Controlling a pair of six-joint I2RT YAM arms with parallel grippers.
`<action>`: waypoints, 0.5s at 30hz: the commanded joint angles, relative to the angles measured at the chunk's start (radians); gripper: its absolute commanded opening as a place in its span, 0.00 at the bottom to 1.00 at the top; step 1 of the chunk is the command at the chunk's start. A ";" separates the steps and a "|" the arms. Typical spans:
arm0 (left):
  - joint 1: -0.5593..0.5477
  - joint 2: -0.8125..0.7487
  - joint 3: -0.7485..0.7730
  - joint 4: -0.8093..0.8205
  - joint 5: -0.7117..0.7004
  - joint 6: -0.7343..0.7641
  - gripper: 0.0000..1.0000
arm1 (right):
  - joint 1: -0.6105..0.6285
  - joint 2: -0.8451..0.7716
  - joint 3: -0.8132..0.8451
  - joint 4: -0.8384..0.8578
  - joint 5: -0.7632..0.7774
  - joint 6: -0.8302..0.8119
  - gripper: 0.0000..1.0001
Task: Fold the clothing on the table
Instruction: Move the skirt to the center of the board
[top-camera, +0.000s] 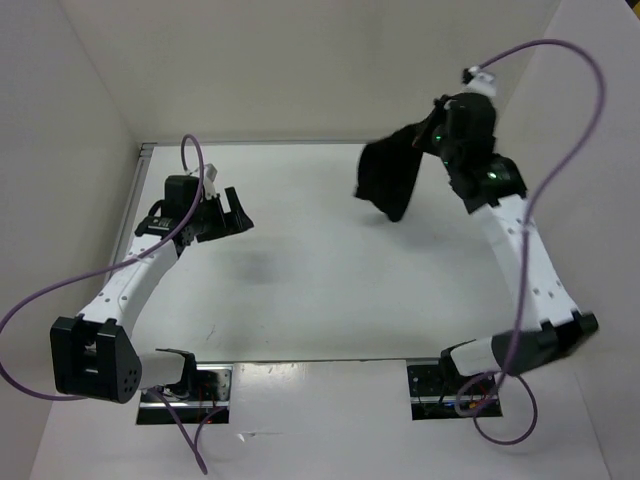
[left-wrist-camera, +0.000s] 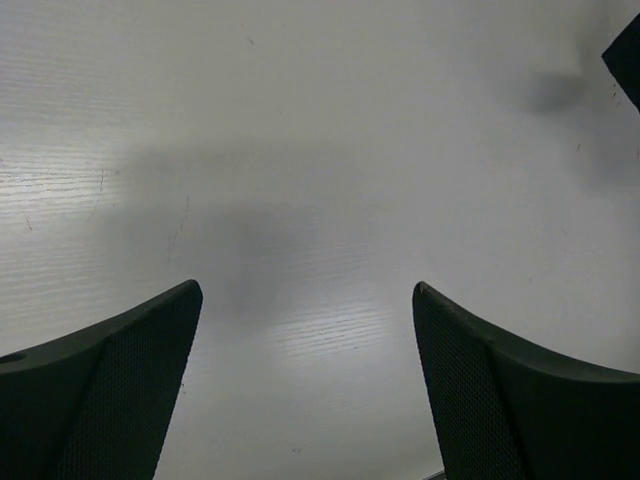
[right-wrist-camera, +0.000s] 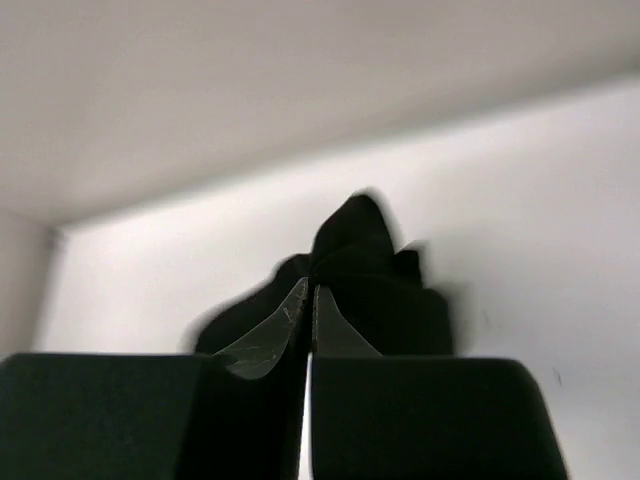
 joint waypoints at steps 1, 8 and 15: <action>-0.005 -0.030 -0.011 0.038 0.024 -0.012 0.92 | -0.001 -0.098 0.046 -0.013 0.010 -0.036 0.00; -0.005 -0.050 -0.021 0.028 0.024 -0.012 0.92 | -0.011 -0.133 -0.263 -0.138 0.210 0.068 0.54; -0.005 -0.069 -0.050 0.028 0.034 -0.032 0.92 | -0.029 -0.135 -0.350 -0.211 0.277 0.104 0.54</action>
